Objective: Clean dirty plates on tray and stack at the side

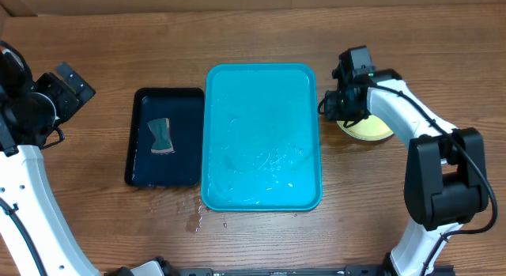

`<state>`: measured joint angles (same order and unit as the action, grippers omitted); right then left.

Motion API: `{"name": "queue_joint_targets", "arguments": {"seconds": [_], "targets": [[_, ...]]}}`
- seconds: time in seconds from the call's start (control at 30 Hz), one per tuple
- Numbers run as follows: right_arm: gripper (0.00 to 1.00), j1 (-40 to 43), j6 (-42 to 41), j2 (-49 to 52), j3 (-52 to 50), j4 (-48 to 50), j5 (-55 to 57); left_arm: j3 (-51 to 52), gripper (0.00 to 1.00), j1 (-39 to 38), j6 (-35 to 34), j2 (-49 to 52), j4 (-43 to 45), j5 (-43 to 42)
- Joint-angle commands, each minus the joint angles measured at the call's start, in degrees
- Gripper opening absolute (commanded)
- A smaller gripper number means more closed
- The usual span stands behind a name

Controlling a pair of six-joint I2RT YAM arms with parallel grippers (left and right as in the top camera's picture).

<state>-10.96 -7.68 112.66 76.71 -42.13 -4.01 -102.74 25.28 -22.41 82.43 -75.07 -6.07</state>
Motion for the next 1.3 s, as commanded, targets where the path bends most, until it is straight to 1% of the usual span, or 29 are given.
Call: {"name": "queue_joint_targets", "arguments": {"seconds": [0.0,0.17,0.33,0.43,0.63,0.67,0.7,0.73,0.77,0.87,1.27], "targets": [[0.08,0.1,0.0,-1.7,-2.3,2.1,-0.5,-0.4,1.00,0.2,-0.8,0.2,0.1,-0.6],[0.10,0.1,0.0,-1.7,-2.5,2.5,-7.5,-0.4,1.00,0.2,-0.8,0.2,0.1,-0.6],[0.10,0.1,0.0,-1.8,-2.2,2.6,-9.0,-0.4,1.00,0.2,-0.8,0.2,0.1,-0.6],[0.16,0.3,0.3,-2.0,0.2,1.0,-10.2,-0.4,1.00,0.2,-0.8,0.2,0.1,-0.6],[0.34,0.7,0.5,-5.8,9.6,-7.5,-10.2,-0.4,1.00,0.2,-0.8,0.2,0.1,-0.6],[0.40,0.7,0.7,-6.7,11.8,-9.6,-9.9,-0.4,1.00,0.2,-0.8,0.2,0.1,-0.6],[0.66,0.7,0.7,-7.3,13.7,-11.1,-8.8,-0.4,1.00,0.2,-0.8,0.2,0.1,-0.6],[0.82,0.7,0.7,-7.7,14.8,-11.9,-7.6,-0.4,1.00,0.2,-0.8,0.2,0.1,-0.6],[1.00,0.7,0.7,-7.8,15.5,-12.3,-6.7,-0.4,1.00,0.2,-0.8,0.2,0.1,-0.6],[1.00,0.7,0.7,-7.8,15.4,-12.2,-2.9,-0.4,1.00,0.2,-0.8,0.2,0.1,-0.6],[1.00,0.7,0.7,-7.8,15.2,-12.2,-2.6,-0.4,1.00,0.2,-0.8,0.5,0.1,-0.6]]}}
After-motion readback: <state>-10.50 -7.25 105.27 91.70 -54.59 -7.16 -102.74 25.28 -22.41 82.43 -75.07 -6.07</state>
